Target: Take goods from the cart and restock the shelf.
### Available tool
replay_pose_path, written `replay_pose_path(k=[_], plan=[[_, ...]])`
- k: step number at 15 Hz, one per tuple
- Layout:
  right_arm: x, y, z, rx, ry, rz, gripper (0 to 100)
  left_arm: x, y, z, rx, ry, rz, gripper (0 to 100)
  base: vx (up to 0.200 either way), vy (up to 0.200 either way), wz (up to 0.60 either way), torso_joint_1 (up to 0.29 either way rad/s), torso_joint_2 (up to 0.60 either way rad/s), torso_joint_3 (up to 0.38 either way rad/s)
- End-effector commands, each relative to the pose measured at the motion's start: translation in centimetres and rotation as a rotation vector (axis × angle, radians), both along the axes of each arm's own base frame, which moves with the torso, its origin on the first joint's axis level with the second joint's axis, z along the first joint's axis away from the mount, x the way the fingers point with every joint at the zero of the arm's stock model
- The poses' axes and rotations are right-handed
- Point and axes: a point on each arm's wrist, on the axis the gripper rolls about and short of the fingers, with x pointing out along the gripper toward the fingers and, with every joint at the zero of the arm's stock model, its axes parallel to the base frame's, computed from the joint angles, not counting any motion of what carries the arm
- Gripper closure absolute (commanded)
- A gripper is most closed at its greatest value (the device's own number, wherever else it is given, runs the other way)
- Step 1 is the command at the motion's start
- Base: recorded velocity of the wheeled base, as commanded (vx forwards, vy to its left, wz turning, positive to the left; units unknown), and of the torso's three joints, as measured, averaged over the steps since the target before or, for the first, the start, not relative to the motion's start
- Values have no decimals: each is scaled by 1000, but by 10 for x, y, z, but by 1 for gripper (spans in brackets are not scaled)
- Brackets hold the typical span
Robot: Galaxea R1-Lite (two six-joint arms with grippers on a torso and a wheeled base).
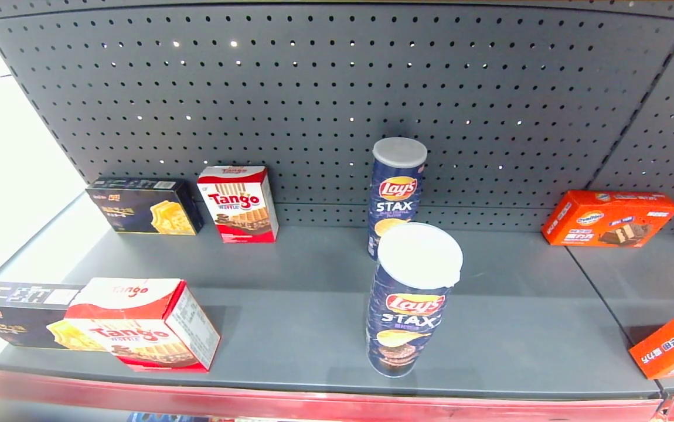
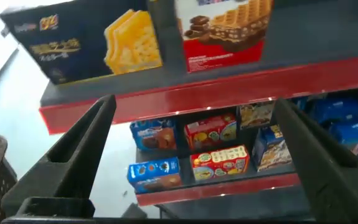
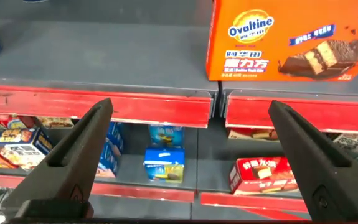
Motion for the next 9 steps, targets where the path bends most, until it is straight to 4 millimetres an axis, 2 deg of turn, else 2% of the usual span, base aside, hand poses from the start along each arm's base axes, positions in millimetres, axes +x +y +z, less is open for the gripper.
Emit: replay_pose_path(k=[1, 3, 6, 9], plan=[[-1, 0, 0, -3, -17, -8, 0, 1, -1, -3, 28, 2, -29, 0, 0, 0, 0, 0, 0, 0], [-1, -2, -1, -1, -15, -105, 0, 2, 0, -4, 31, -9, -18, 0, 0, 0, 0, 0, 0, 0], [-1, 0, 0, -14, -17, -6, 0, 2, -1, -4, 32, -9, -23, 0, 0, 0, 0, 0, 0, 0], [-1, 0, 0, -6, -17, -5, 0, 1, -1, -4, 20, -3, -50, 0, 0, 0, 0, 0, 0, 0]])
